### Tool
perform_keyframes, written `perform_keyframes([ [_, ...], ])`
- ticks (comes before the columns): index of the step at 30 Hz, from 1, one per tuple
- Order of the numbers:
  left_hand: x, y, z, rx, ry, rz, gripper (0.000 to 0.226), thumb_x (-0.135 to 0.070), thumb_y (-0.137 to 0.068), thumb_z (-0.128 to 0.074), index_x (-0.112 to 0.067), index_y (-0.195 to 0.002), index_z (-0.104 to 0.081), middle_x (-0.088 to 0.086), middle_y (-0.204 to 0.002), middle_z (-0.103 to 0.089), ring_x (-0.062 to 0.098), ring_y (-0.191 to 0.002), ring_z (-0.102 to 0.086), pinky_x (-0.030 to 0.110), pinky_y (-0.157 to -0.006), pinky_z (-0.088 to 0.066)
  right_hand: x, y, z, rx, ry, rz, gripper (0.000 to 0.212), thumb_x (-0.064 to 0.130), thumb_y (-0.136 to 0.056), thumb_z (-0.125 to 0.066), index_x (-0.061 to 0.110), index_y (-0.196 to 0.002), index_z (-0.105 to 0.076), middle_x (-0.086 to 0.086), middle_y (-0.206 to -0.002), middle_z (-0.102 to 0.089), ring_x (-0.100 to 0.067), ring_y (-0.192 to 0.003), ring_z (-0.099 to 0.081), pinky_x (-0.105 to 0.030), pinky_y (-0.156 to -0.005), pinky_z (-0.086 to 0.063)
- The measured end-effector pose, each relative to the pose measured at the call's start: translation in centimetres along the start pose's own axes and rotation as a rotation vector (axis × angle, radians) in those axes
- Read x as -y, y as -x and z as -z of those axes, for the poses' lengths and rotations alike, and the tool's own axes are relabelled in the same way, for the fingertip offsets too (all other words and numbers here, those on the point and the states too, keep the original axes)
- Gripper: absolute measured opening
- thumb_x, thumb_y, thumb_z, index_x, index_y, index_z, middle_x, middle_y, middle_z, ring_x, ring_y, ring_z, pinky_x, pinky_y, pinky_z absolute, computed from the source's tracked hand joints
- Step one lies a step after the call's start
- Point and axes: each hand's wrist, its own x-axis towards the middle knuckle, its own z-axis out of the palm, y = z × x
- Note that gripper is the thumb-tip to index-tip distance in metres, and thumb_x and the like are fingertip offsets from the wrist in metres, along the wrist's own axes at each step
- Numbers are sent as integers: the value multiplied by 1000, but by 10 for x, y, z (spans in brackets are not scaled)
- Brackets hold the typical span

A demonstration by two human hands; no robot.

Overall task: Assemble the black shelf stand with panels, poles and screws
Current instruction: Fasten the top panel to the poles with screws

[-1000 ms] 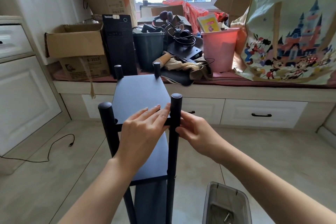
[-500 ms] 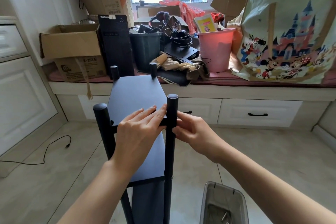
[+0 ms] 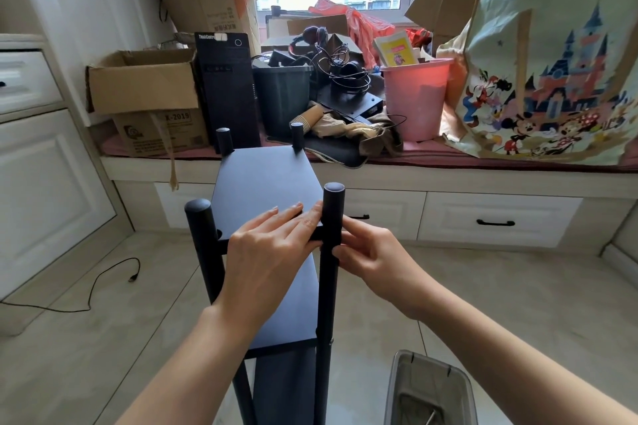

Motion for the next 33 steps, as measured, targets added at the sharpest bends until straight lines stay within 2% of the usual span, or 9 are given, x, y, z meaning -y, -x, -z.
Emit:
perform_keyframes([
  [8, -1, 0, 5, 10, 37, 7, 44, -29, -80, -76, -9, -120, -74, 3, -108, -76, 21, -104, -72, 44, -86, -61, 5, 2, -1, 14, -30, -20, 58, -11, -97, -47, 20, -146, -45, 0, -122, -70, -6, -116, -63, -22, -97, -49],
  [12, 10, 4, 8, 34, 101, -7, 45, -33, -83, -73, -11, -123, -71, 5, -111, -75, 23, -105, -72, 44, -89, -59, 8, 4, -7, -17, -40, -29, 56, -9, -95, -52, 18, -143, -47, -6, -116, -72, -13, -111, -67, -35, -103, -50],
  [16, 20, 5, 17, 109, 180, 37, 45, -40, -88, -65, -12, -122, -71, 6, -111, -75, 21, -105, -72, 42, -97, -55, 10, 4, -15, -30, -84, -61, 44, -6, -91, -62, 16, -128, -51, -9, -107, -75, -19, -101, -71, -42, -99, -53],
  [21, 7, 1, 35, 188, 302, 325, 56, -63, -86, -56, -21, -118, -74, -4, -111, -75, 9, -106, -67, 38, -108, -41, 16, 7, -22, -7, -131, -82, 40, 0, -86, -71, 11, -118, -51, -8, -96, -77, -21, -94, -73, -39, -92, -56],
  [23, -3, -3, 39, 146, 250, 375, 55, -66, -82, -55, -21, -104, -77, -6, -97, -77, 8, -102, -59, 37, -107, -37, 19, 9, -28, 22, -119, -86, 40, -1, -83, -74, 11, -113, -50, -9, -89, -77, -21, -89, -74, -35, -86, -57],
  [25, -7, -4, 40, 98, 215, 386, 50, -62, -79, -57, -18, -87, -78, -6, -78, -76, 14, -100, -50, 27, -104, -35, 22, 8, -29, 108, -121, -95, 38, -4, -82, -74, 13, -106, -49, -10, -86, -76, -21, -86, -73, -34, -81, -57],
  [28, -5, -5, 45, 113, 352, 458, 47, -59, -77, -58, -18, -84, -80, -4, -73, -75, 14, -99, -51, 4, -108, -18, 29, 3, -12, 219, -117, -150, 23, -1, -89, -68, 7, -106, -55, -15, -94, -75, -25, -90, -73, -35, -83, -59],
  [31, 2, -3, 51, 108, 464, 484, 37, -57, -75, -60, -29, -89, -80, -5, -78, -77, -1, -105, -49, 1, -109, -16, 17, -8, 14, 15, -67, -207, 16, 7, -94, -64, 1, -109, -60, -17, -97, -75, -29, -90, -74, -40, -84, -60],
  [33, 9, 0, 55, 132, 543, 493, 26, -55, -74, -63, -45, -95, -73, -14, -84, -77, -7, -101, -57, 14, -117, -24, 3, -20, 26, -179, -41, -225, 9, 9, -97, -59, 5, -105, -61, -17, -100, -74, -27, -88, -74, -42, -82, -61],
])
